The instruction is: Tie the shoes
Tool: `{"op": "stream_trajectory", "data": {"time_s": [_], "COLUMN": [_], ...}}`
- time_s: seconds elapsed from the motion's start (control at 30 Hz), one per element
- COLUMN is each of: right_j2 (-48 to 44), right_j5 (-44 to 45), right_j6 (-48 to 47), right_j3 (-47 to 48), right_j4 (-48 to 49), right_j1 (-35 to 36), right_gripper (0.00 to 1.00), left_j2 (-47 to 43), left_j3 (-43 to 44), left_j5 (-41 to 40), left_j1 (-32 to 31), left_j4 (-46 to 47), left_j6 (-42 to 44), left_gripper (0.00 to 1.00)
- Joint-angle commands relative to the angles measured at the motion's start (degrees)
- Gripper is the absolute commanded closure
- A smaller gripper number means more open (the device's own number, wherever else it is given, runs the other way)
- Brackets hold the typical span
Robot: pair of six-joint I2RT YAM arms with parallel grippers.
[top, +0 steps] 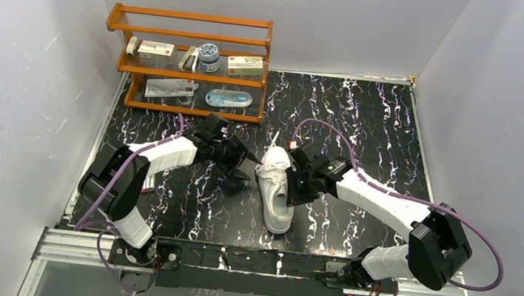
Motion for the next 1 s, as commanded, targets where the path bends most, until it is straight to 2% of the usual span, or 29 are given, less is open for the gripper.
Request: {"op": "stream_trajectory", "data": {"time_s": [0.0, 0.2, 0.27, 0.3, 0.47, 0.63, 0.77, 0.83, 0.9, 0.93, 0.97], "right_j2": [-2.0, -9.6, -11.4, -11.7, -11.0, -11.7, -11.9, -11.7, -11.1, -11.1, -10.9], "right_j5": [3.3, 12.9, 17.7, 20.0, 25.9, 23.9, 14.7, 15.1, 15.2, 14.7, 14.2], "right_j6": [3.1, 1.6, 1.9, 1.9, 2.1, 0.6, 2.3, 5.3, 6.5, 6.3, 6.4], "right_j3": [3.3, 6.8, 8.2, 8.5, 8.8, 6.8, -1.8, -3.3, -3.6, -3.7, -4.0], "right_j4": [-2.2, -8.7, -10.5, -11.2, -11.2, -8.3, -4.0, -5.9, -7.7, -7.5, -6.9], "right_j1": [0.3, 1.0, 1.0, 1.0, 1.0, 1.0, 1.0, 0.7, 0.2, -0.1, -0.6], "right_gripper": [1.0, 1.0, 1.0, 1.0, 1.0, 1.0, 0.99, 0.82, 0.57, 0.49, 0.45], "left_j2": [1.5, 2.7, 3.4, 3.8, 5.5, 6.5, 6.7, 6.7, 6.6, 6.7, 6.9], "left_j3": [-0.6, 2.6, 2.9, 3.1, 4.1, 5.8, 6.2, 6.7, 6.9, 6.9, 7.0], "left_j5": [2.8, 2.5, 4.0, 4.7, 6.7, 7.6, 8.2, 8.4, 8.4, 8.5, 8.7], "left_j1": [1.7, 1.9, 1.9, 1.8, 1.3, 0.5, 0.5, 0.5, 0.5, 0.5, 0.5], "left_j4": [3.9, 2.2, 3.0, 3.2, 3.7, 3.7, 3.6, 3.4, 3.2, 3.1, 3.0], "left_j6": [-3.1, 4.6, 6.7, 7.5, 9.6, 11.3, 11.5, 12.0, 12.4, 12.4, 12.5], "left_gripper": [0.4, 0.34, 0.2, 0.17, 0.16, 0.16, 0.16, 0.16, 0.16, 0.16, 0.16]}}
